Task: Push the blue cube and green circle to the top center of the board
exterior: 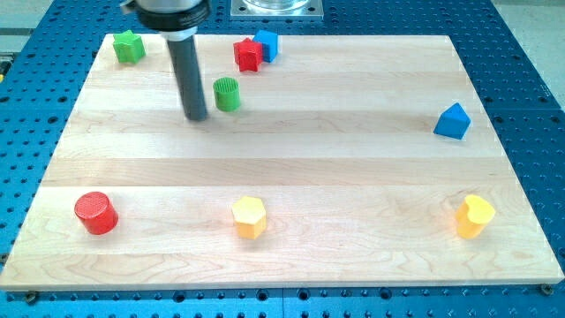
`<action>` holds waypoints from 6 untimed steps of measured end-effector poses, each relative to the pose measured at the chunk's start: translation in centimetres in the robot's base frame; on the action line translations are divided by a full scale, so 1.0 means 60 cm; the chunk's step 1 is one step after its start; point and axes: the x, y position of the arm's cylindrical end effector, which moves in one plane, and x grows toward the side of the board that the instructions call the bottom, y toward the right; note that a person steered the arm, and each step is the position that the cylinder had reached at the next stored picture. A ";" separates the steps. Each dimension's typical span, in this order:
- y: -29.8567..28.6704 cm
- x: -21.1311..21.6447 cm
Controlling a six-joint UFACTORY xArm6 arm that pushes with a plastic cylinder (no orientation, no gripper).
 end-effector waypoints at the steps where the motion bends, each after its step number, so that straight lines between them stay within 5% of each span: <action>1: 0.056 -0.009; 3: 0.227 -0.164; 4: 0.293 -0.147; 5: 0.357 -0.244; 6: 0.319 -0.296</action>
